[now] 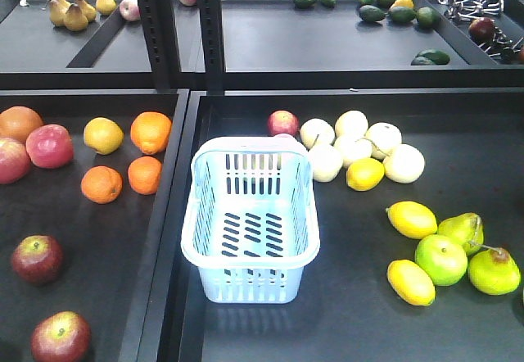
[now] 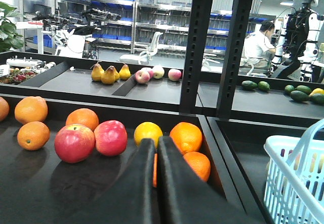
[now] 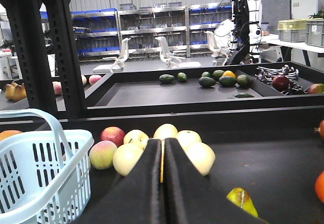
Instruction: Pick three apples into basket with both arms
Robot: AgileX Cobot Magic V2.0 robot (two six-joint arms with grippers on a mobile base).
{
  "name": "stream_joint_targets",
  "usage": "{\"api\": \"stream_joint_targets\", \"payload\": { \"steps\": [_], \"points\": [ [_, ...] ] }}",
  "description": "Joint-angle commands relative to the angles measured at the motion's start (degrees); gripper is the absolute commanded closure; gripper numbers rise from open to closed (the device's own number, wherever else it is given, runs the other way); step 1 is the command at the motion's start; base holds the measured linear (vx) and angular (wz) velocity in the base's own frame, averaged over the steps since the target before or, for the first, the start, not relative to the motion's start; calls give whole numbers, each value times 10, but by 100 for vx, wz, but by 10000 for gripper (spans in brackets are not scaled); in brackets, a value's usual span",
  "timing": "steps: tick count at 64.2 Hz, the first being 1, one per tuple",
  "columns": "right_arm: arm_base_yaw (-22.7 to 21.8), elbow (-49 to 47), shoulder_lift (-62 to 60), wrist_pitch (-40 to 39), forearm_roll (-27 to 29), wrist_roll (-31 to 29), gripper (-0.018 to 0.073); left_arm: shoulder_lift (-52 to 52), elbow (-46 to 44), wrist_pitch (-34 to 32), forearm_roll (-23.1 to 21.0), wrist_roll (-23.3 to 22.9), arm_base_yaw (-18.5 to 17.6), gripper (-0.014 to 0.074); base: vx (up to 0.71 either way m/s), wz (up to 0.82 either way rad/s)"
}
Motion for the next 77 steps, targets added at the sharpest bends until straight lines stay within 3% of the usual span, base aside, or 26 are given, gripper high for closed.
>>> {"api": "stream_joint_targets", "payload": {
  "steps": [1, 77],
  "points": [
    [-3, 8, -8, -44, -5, -5, 564, -9, 2, -40, -5, -3, 0, 603, 2, 0],
    [-3, 8, -8, -44, -5, -5, 564, -9, 2, -40, -5, -3, 0, 603, 2, 0]
  ]
}}
